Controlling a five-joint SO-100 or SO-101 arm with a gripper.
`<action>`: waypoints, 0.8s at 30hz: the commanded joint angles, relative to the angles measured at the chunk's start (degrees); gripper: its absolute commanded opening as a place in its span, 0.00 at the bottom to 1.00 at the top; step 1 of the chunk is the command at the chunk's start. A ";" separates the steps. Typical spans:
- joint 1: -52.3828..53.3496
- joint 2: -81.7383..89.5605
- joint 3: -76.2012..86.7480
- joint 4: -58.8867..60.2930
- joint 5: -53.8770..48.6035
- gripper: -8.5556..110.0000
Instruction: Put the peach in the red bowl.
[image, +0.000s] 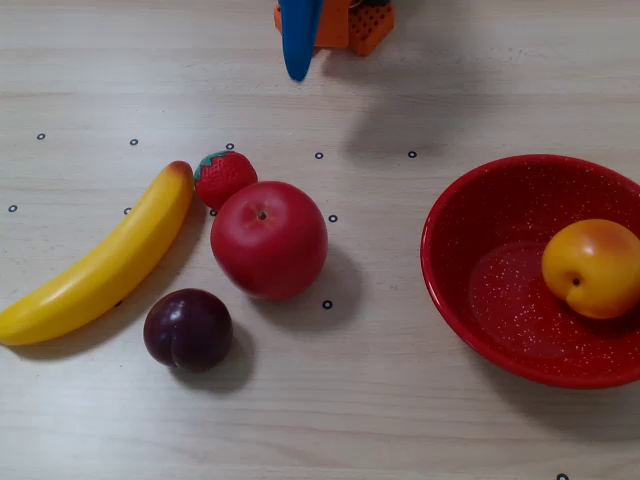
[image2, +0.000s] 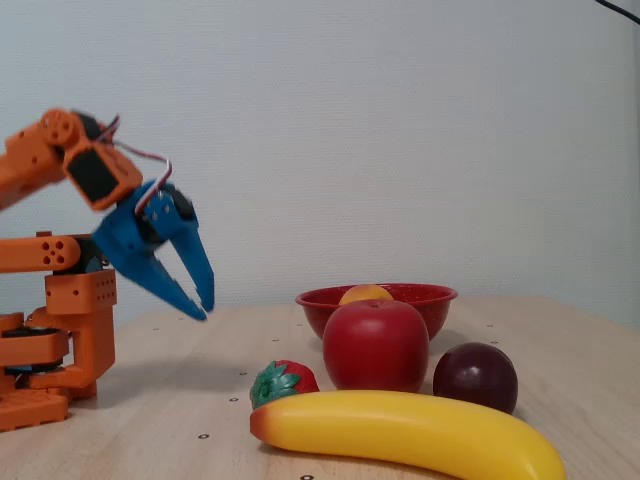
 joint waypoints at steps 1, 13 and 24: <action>-0.62 2.55 2.02 -4.66 -1.76 0.07; -2.02 9.84 21.18 -22.50 -1.41 0.07; -2.11 9.84 21.27 -22.68 -1.93 0.07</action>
